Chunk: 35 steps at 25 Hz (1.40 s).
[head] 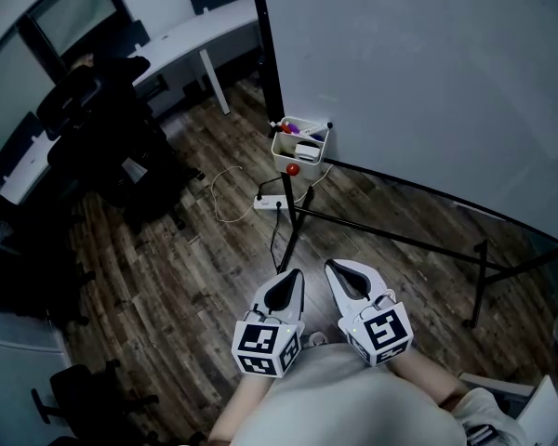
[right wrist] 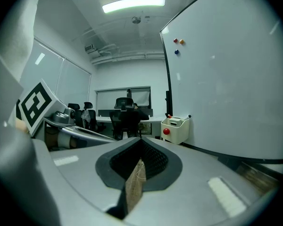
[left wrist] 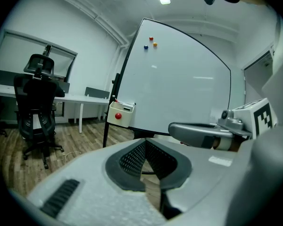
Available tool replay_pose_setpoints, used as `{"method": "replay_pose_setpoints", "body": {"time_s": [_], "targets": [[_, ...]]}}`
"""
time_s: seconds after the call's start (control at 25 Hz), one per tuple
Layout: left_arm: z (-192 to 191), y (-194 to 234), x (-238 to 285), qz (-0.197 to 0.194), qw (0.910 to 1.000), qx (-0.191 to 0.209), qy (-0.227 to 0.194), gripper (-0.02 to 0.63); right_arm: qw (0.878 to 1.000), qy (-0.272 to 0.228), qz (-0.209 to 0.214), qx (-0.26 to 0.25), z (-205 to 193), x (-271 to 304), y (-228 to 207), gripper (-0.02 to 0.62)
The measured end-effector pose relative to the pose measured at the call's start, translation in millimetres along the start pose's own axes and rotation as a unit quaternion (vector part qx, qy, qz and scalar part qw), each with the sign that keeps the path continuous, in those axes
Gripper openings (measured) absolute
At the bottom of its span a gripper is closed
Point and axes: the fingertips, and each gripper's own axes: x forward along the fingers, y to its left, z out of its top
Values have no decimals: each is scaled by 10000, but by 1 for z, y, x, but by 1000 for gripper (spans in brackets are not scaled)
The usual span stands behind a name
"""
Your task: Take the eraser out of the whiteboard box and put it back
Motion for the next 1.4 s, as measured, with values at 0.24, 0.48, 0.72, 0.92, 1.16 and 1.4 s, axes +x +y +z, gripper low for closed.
{"method": "replay_pose_setpoints", "body": {"time_s": [0.24,0.48,0.72,0.92,1.16,1.4], "targets": [[4,6,9,-66,10000,-13,8,2,10000,12,-95,16,1,5,-6,2],[10,8,19,-128,9999,-21,-11,2,9997,-13,-247,37,5,9,-16,2],[18,14,34,-124,9999,-45,-32,2,9995,-46,-311,-74,14,19,-33,2],[27,23,51,-46,10000,-27,-71,2,9996,-83,-216,-164,21,33,-46,2],[41,34,76,30,9999,-4,-103,2,9997,-64,-83,-232,26,56,-66,3],[54,42,98,40,9999,37,-131,2,9997,-90,-45,-236,36,77,-84,3]]}}
